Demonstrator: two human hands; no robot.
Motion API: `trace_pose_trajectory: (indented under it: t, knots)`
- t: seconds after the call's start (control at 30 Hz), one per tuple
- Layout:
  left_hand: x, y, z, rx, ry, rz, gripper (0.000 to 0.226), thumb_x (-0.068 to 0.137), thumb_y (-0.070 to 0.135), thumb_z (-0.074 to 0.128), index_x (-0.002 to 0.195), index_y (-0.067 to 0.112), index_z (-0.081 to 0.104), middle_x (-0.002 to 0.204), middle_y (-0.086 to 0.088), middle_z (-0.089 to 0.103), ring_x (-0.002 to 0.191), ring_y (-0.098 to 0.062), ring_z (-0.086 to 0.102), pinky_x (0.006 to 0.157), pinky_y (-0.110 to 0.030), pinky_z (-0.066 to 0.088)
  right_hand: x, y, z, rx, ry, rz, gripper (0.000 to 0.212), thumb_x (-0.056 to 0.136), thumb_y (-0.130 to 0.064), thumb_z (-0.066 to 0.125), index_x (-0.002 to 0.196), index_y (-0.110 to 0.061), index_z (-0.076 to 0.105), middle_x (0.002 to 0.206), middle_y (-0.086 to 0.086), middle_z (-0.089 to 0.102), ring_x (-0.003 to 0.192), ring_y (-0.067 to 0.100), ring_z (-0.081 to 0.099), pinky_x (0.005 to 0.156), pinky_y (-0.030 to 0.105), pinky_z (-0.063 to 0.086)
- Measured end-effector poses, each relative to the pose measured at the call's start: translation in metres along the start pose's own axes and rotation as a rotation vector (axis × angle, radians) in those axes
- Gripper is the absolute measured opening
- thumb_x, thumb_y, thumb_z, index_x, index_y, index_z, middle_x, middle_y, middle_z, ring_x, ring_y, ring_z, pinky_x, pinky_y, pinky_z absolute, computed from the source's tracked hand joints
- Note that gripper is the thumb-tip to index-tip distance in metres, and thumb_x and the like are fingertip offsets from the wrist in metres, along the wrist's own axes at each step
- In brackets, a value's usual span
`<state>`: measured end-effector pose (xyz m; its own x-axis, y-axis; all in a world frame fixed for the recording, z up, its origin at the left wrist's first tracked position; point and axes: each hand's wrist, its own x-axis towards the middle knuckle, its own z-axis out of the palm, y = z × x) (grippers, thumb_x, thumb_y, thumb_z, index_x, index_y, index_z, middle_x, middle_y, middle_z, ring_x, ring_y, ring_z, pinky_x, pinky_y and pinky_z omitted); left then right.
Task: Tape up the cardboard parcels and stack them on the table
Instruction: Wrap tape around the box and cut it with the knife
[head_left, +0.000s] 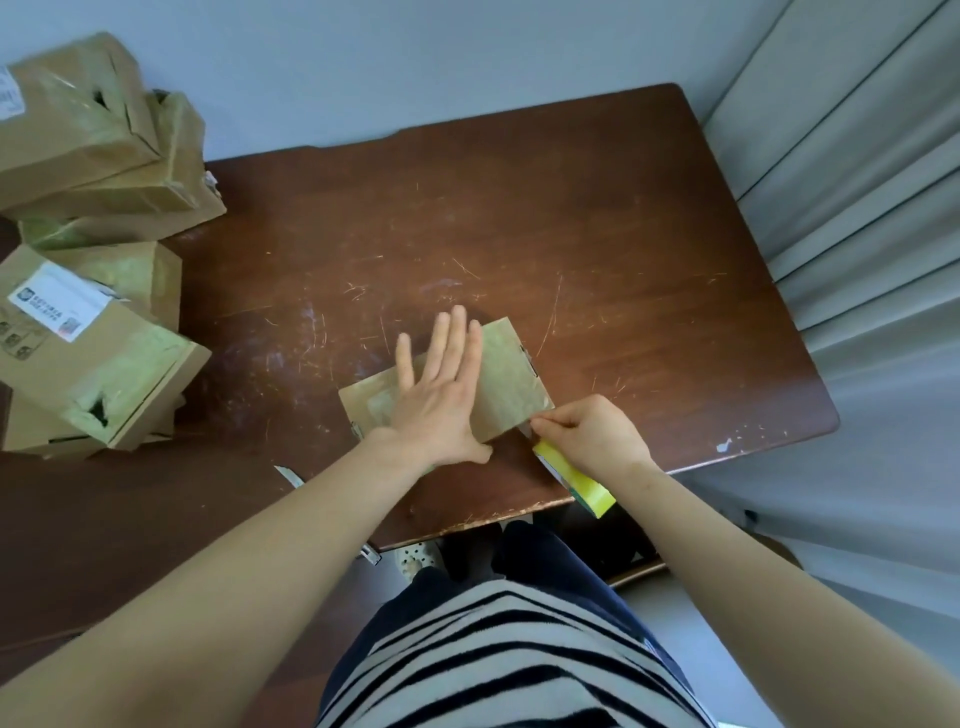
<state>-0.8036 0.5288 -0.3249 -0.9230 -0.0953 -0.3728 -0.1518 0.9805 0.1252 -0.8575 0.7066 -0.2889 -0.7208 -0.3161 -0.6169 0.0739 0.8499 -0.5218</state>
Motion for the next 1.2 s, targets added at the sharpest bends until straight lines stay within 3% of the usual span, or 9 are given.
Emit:
trace_pose_trajectory:
  t: [0.23,0.4,0.5,0.63,0.77,0.93,1.07,1.13,1.2]
  knots:
    - [0.018,0.009,-0.010,0.077,-0.042,0.251,0.109,0.079,0.031,0.068,0.151,0.016,-0.012,0.157,-0.004,-0.022,0.144,-0.018,-0.021,0.117,-0.037,-0.014,0.002,0.003,0.004,0.114,0.009,-0.021,0.018,0.091,-0.033,0.061,0.100,-0.025,0.075,0.087,-0.004,0.074,0.078,0.015,0.067,0.072,0.032,0.055]
    - [-0.001,0.012,0.007,0.145,0.059,0.322,0.075,0.094,0.015,0.049,0.153,0.026,0.004,0.161,0.002,-0.006,0.147,-0.028,-0.008,0.115,-0.045,-0.011,0.003,0.003,0.008,0.286,0.017,0.049,0.030,0.084,-0.025,0.057,0.055,-0.017,0.066,0.049,-0.006,0.043,0.049,0.017,0.033,0.053,0.032,0.032]
    - [-0.003,0.011,0.012,0.180,0.064,0.347,0.075,0.094,0.009,0.044,0.152,0.032,0.002,0.160,-0.002,-0.010,0.146,-0.034,-0.011,0.113,-0.049,-0.015,0.001,0.002,0.009,0.339,0.012,0.067,0.019,0.086,-0.018,0.052,0.085,-0.018,0.071,0.076,-0.003,0.066,0.070,0.018,0.058,0.061,0.026,0.048]
    - [-0.001,0.009,0.012,0.136,0.081,0.364,0.076,0.093,0.002,0.041,0.151,0.037,0.004,0.160,0.000,-0.009,0.146,-0.030,-0.011,0.113,-0.044,-0.017,-0.001,0.003,0.010,0.387,-0.019,0.082,0.021,0.086,-0.016,0.050,0.101,-0.027,0.059,0.103,-0.003,0.062,0.084,0.008,0.056,0.061,0.018,0.041]
    - [0.005,0.003,0.002,0.057,0.084,0.262,0.070,0.099,0.009,0.036,0.144,0.055,0.008,0.160,0.008,-0.006,0.144,-0.020,0.000,0.110,-0.034,0.016,-0.001,-0.001,0.013,0.417,0.015,0.044,0.019,0.086,-0.015,0.054,0.102,-0.026,0.055,0.112,0.004,0.062,0.099,0.020,0.058,0.074,0.029,0.047]
    - [0.004,-0.002,-0.013,-0.030,0.093,0.157,0.082,0.095,0.001,0.042,0.147,0.050,0.001,0.161,0.001,-0.002,0.141,-0.026,0.012,0.104,-0.037,0.029,0.003,-0.014,0.015,0.459,0.059,0.021,0.037,0.091,-0.030,0.060,0.124,-0.022,0.047,0.126,-0.001,0.055,0.109,0.015,0.053,0.085,0.027,0.041]
    - [-0.014,-0.034,-0.023,-0.259,0.173,0.106,0.077,0.094,0.009,0.050,0.152,0.034,0.006,0.158,-0.004,0.021,0.135,-0.028,0.034,0.096,-0.037,0.044,-0.009,-0.021,0.014,0.151,0.117,0.026,0.059,0.090,-0.046,0.057,0.140,-0.023,0.035,0.131,0.004,0.050,0.111,0.022,0.050,0.087,0.033,0.039]
    - [-0.029,-0.054,-0.026,-0.353,0.267,-0.006,0.069,0.094,0.013,0.050,0.152,0.026,0.017,0.150,-0.005,0.037,0.121,-0.025,0.049,0.088,-0.036,0.047,-0.023,-0.028,0.018,-0.171,0.314,0.000,0.063,0.089,-0.049,0.056,0.141,-0.020,0.036,0.135,0.012,0.043,0.118,0.031,0.045,0.093,0.041,0.037]
    - [-0.043,-0.072,-0.031,-0.417,0.376,-0.100,0.060,0.093,0.013,0.050,0.149,0.021,0.030,0.133,-0.006,0.053,0.112,-0.023,0.052,0.087,-0.035,0.047,-0.039,-0.042,0.031,-0.346,0.582,-0.311,0.046,0.089,-0.033,0.062,0.128,-0.010,0.053,0.127,0.017,0.048,0.114,0.038,0.046,0.093,0.046,0.036]
